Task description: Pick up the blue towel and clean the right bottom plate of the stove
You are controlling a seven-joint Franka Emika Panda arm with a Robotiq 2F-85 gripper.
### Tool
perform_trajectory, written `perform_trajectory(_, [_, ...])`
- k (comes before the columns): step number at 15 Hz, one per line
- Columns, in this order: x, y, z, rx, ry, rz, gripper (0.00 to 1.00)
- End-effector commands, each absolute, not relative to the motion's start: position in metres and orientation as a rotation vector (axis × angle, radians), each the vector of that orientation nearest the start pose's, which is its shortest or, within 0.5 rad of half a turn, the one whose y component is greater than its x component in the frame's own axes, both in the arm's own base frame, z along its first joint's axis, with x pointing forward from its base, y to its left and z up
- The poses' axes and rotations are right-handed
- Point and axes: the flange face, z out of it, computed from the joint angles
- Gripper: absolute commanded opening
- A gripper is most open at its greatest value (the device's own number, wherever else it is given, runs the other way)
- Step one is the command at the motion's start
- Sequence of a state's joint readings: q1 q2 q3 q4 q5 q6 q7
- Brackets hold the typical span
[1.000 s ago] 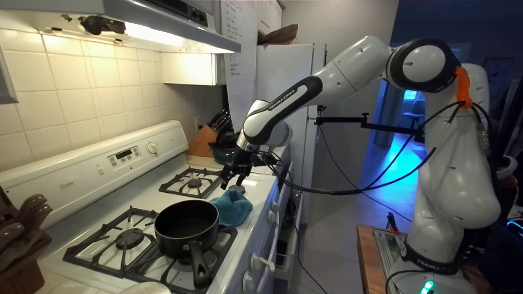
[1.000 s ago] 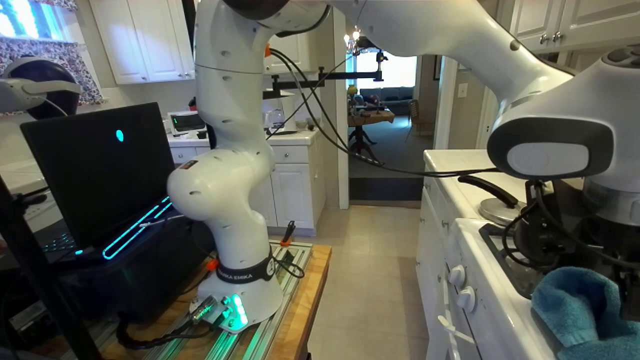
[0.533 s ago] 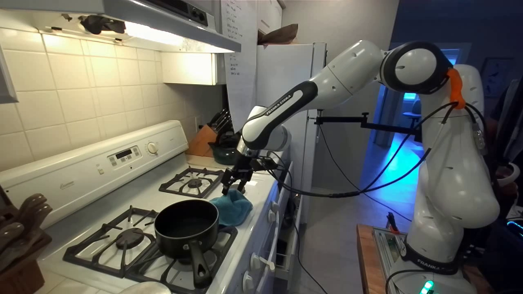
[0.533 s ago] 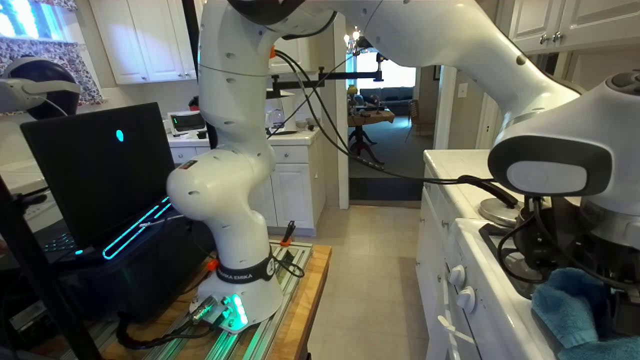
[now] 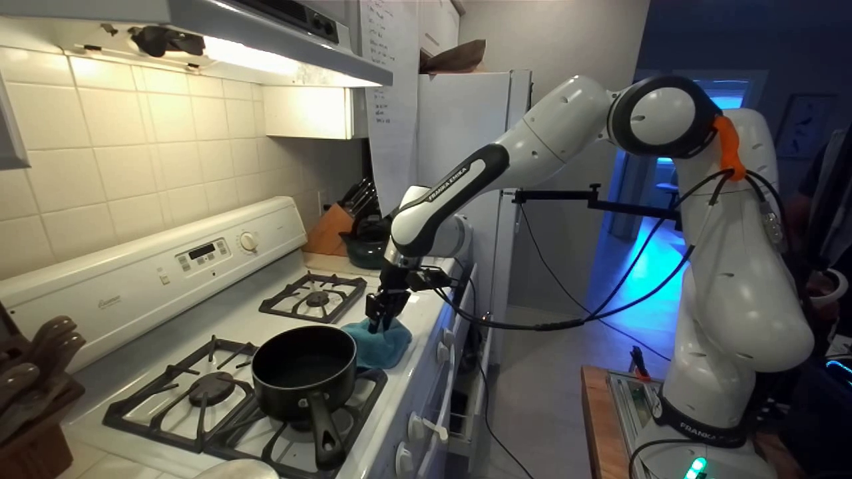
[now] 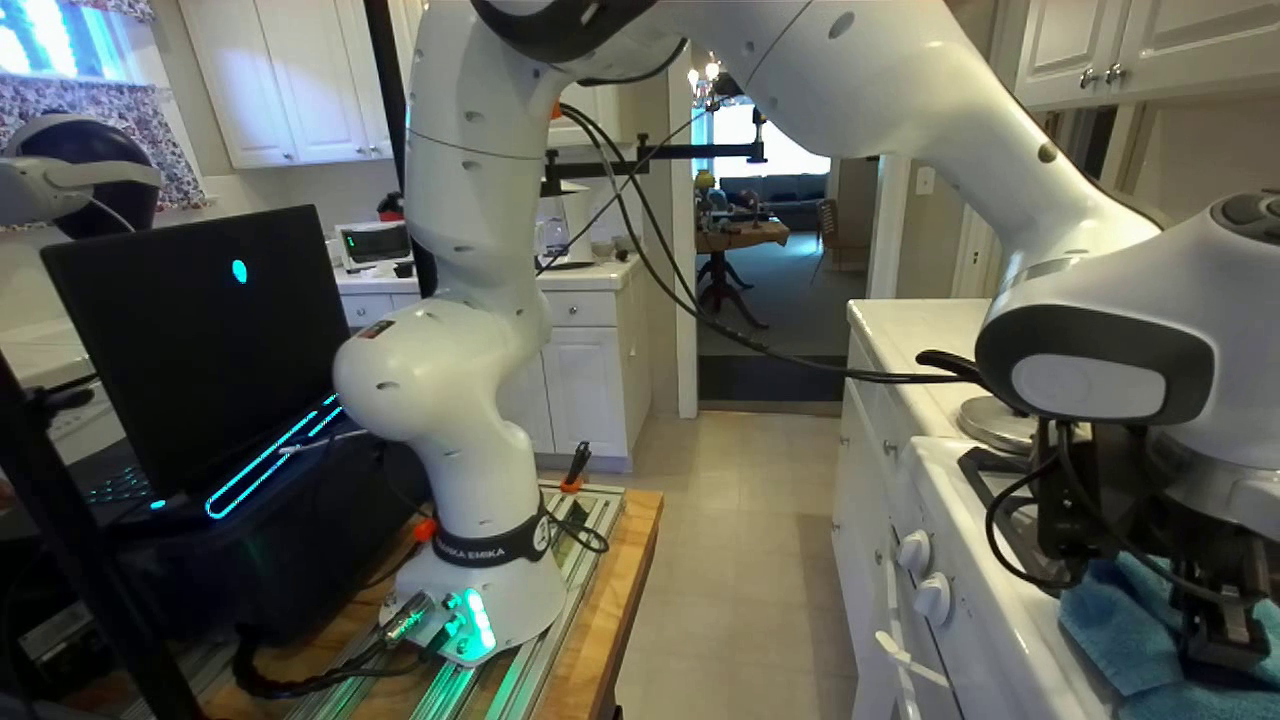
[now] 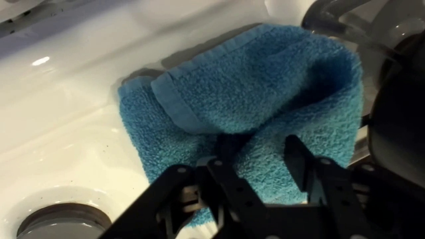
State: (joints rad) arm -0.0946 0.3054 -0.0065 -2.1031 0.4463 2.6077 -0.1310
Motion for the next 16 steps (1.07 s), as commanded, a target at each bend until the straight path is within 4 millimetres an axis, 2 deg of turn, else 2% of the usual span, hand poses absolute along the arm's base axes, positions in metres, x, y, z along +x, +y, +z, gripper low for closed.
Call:
perform_trajectory(1, [0.599, -0.076, 0.285, -2.864, 0.481, -0.289, 0.16])
perform_trajectory(3, [0.597, -0.085, 0.285, -2.89, 0.477, -0.272, 0.03])
perform_trajectory(4, [0.596, -0.092, 0.287, -2.909, 0.471, -0.265, 0.0])
perform_trajectory(11, [0.591, -0.134, 0.305, -3.066, 0.41, -0.266, 0.01])
perform_trajectory(16, [0.58, -0.164, 0.305, -3.13, 0.395, -0.168, 0.01])
